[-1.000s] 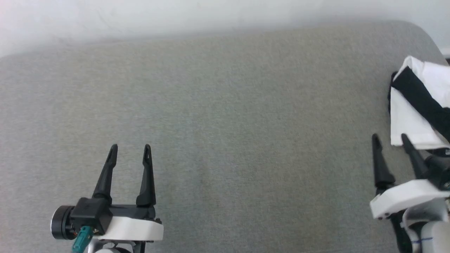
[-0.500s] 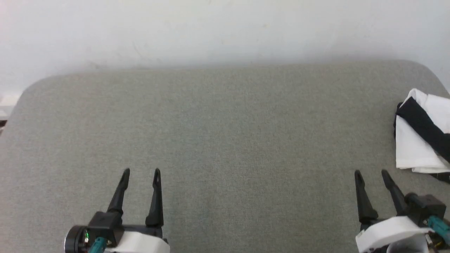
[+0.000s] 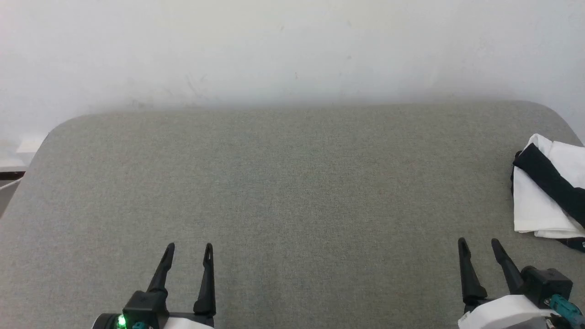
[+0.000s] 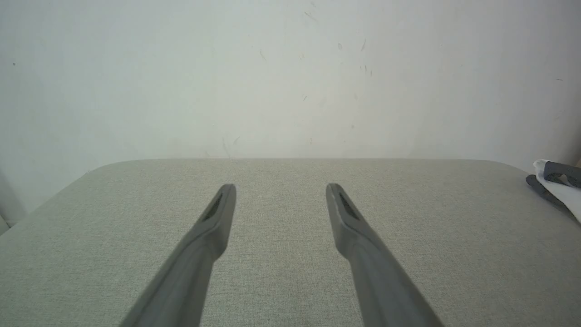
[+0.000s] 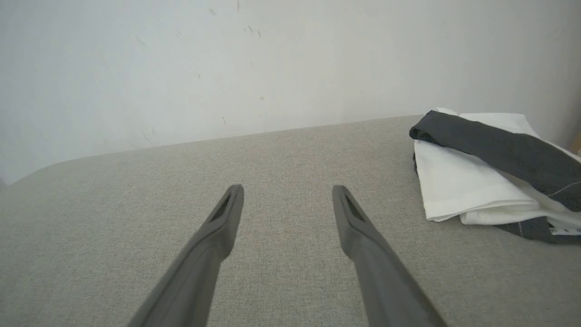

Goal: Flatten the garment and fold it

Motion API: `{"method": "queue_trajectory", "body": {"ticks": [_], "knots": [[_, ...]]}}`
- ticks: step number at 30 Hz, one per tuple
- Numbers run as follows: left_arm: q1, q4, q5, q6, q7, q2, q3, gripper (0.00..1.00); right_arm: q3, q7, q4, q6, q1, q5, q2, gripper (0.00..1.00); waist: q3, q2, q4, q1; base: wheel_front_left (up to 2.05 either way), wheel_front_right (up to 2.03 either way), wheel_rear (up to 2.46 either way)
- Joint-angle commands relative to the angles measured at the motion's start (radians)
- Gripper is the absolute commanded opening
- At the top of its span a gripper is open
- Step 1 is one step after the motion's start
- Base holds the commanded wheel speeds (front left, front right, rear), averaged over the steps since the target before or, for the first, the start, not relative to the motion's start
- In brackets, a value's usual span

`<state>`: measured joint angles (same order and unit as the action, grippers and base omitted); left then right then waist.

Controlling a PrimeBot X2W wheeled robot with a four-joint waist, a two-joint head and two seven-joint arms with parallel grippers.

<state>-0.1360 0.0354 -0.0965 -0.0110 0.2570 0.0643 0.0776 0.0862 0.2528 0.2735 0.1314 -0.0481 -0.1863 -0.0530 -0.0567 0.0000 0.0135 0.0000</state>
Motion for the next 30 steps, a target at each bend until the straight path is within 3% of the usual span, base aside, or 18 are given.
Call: {"method": "queue_trajectory", "body": {"ticks": [1, 25, 26, 30], "knots": [[-0.005, 0.009, -0.003, -0.006, 0.005, -0.006, -0.003, 1.0, -0.01, 0.008, 0.014, -0.001, 0.014, -0.009, 0.003, 1.0, -0.004, 0.0, 0.002, 0.0, 0.0, 0.0, 0.0], [0.035, -0.031, -0.007, 0.032, 0.005, -0.013, -0.003, 1.0, 0.0, 0.009, -0.045, -0.001, 0.053, 0.008, 0.003, 1.0, 0.028, 0.0, -0.026, 0.0, 0.0, 0.0, 0.0], [0.022, -0.029, -0.005, 0.027, 0.0, -0.009, -0.002, 0.0, 0.001, 0.004, -0.041, 0.0, 0.043, 0.002, 0.0, 0.0, 0.028, 0.0, -0.026, 0.0001, 0.0, 0.0, 0.0], [0.021, -0.029, -0.005, 0.027, -0.002, -0.008, -0.001, 0.0, 0.002, 0.003, -0.039, 0.0, 0.043, 0.002, -0.001, 0.0, 0.028, 0.0, -0.026, 0.0001, 0.0, 0.0, 0.0]]}}
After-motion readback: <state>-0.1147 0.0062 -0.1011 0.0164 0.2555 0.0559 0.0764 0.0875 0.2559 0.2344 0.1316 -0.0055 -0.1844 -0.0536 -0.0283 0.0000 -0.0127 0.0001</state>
